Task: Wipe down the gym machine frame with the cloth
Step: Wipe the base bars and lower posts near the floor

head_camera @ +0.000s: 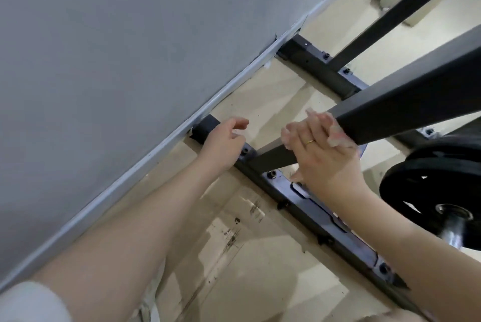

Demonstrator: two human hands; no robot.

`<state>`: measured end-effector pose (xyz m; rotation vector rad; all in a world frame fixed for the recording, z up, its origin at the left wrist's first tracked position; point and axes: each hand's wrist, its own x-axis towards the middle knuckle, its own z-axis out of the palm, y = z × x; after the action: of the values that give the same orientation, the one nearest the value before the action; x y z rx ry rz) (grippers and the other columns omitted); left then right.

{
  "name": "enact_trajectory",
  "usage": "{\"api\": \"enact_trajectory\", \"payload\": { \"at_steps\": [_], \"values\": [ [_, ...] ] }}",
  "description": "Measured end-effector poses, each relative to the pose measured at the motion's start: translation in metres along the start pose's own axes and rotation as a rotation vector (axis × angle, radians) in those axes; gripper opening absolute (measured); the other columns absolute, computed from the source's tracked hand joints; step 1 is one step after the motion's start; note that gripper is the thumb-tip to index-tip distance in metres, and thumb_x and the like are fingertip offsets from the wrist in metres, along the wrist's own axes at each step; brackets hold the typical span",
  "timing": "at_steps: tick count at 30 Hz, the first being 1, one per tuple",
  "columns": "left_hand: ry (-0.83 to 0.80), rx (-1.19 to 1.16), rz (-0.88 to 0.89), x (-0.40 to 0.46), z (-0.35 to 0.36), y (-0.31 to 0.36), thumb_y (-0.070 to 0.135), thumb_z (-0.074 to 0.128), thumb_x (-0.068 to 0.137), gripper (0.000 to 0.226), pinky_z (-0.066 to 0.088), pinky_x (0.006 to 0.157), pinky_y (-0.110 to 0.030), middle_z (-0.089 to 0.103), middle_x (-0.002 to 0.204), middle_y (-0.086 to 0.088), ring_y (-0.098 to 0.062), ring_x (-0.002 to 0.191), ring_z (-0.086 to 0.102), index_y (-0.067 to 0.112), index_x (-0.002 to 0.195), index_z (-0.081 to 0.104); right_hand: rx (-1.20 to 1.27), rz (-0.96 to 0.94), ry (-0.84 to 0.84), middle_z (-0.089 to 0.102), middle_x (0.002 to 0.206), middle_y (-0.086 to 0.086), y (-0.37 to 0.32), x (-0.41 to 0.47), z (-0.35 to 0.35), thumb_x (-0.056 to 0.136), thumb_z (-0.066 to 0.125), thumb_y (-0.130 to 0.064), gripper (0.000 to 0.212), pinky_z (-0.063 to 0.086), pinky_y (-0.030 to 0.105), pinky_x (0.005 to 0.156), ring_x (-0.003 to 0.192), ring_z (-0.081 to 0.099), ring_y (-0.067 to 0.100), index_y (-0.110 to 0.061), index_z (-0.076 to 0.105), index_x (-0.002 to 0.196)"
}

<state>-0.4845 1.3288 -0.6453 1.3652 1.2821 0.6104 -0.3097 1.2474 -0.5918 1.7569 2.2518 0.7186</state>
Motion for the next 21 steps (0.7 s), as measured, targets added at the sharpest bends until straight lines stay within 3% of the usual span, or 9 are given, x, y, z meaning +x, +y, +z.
{"api": "enact_trajectory", "payload": {
  "at_steps": [1,3,4,6,8,11,16,19,21],
  "values": [
    [-0.026,0.004,0.024,-0.001,0.001,0.007,0.007,0.044,0.093,0.036,0.043,0.076,-0.014,0.055,0.114,0.020,-0.004,0.103,0.056,0.035,0.113,0.054,-0.057,0.019,0.065,0.062,0.126,0.006,0.008,-0.002,-0.004,0.062,0.079,-0.025,0.064,0.049,0.042,0.094,0.118,0.058,0.026,-0.015,0.064,0.123],
    [-0.073,0.019,0.056,-0.003,0.003,0.016,0.007,0.044,0.092,0.036,0.045,0.073,-0.015,0.057,0.111,0.022,-0.007,0.096,0.060,0.038,0.109,0.054,-0.231,0.003,0.080,0.059,0.126,0.011,0.012,-0.003,-0.001,0.071,0.069,-0.014,0.059,0.029,0.046,0.111,0.124,0.052,0.032,-0.009,0.054,0.128],
    [-0.090,0.030,0.064,-0.005,0.003,0.017,0.007,0.044,0.092,0.035,0.045,0.075,-0.016,0.058,0.111,0.020,-0.007,0.097,0.060,0.036,0.108,0.055,-0.349,-0.019,0.034,0.055,0.130,0.012,0.006,-0.001,0.003,0.078,0.062,-0.012,0.056,0.016,0.048,0.113,0.128,0.046,0.034,-0.007,0.047,0.132],
    [-0.107,0.037,0.062,-0.006,0.000,0.013,0.005,0.044,0.091,0.035,0.041,0.079,-0.016,0.058,0.115,0.015,-0.005,0.101,0.057,0.034,0.108,0.056,-0.513,-0.103,-0.150,0.049,0.131,0.015,-0.019,0.007,0.018,0.081,0.055,-0.016,0.056,0.008,0.051,0.109,0.128,0.041,0.038,-0.004,0.039,0.134],
    [-0.088,0.013,0.045,-0.009,-0.006,0.003,0.005,0.046,0.091,0.035,0.040,0.082,-0.016,0.057,0.116,0.014,-0.003,0.104,0.053,0.033,0.110,0.056,-0.479,-0.146,-0.322,0.049,0.124,0.014,-0.048,0.014,0.038,0.083,0.050,-0.025,0.051,0.011,0.048,0.105,0.122,0.043,0.035,-0.004,0.039,0.128],
    [-0.010,-0.060,0.010,-0.017,-0.017,-0.023,0.004,0.045,0.091,0.035,0.044,0.088,-0.022,0.059,0.113,0.015,-0.004,0.104,0.054,0.032,0.108,0.058,-0.467,-0.162,-0.349,0.055,0.118,0.011,-0.075,0.020,0.078,0.083,0.054,-0.042,0.060,0.017,0.045,0.104,0.115,0.048,0.032,-0.001,0.039,0.124],
    [0.115,-0.264,-0.175,-0.038,-0.018,-0.073,-0.002,0.041,0.090,0.037,0.048,0.063,-0.012,0.062,0.101,0.012,-0.001,0.085,0.060,0.029,0.099,0.059,-0.582,-0.428,-0.328,0.050,0.122,0.013,-0.104,0.023,0.137,0.092,0.041,-0.034,0.050,0.026,0.045,0.101,0.111,0.048,0.030,-0.007,0.040,0.135],
    [0.144,-0.280,-0.216,-0.048,-0.022,-0.083,-0.002,0.042,0.088,0.036,0.047,0.069,-0.017,0.062,0.096,0.012,-0.005,0.082,0.060,0.029,0.090,0.060,-0.527,-0.442,-0.411,0.058,0.111,0.010,-0.115,0.036,0.139,0.094,0.032,-0.022,0.039,0.037,0.036,0.096,0.100,0.055,0.025,-0.007,0.041,0.128],
    [0.125,-0.250,-0.201,-0.049,-0.027,-0.073,-0.003,0.043,0.087,0.037,0.046,0.073,-0.020,0.063,0.095,0.013,-0.006,0.083,0.059,0.030,0.090,0.061,-0.519,-0.397,-0.369,0.057,0.120,0.012,-0.105,0.034,0.132,0.098,0.026,-0.019,0.039,0.036,0.036,0.103,0.111,0.054,0.028,-0.005,0.039,0.132]
  ]
}}
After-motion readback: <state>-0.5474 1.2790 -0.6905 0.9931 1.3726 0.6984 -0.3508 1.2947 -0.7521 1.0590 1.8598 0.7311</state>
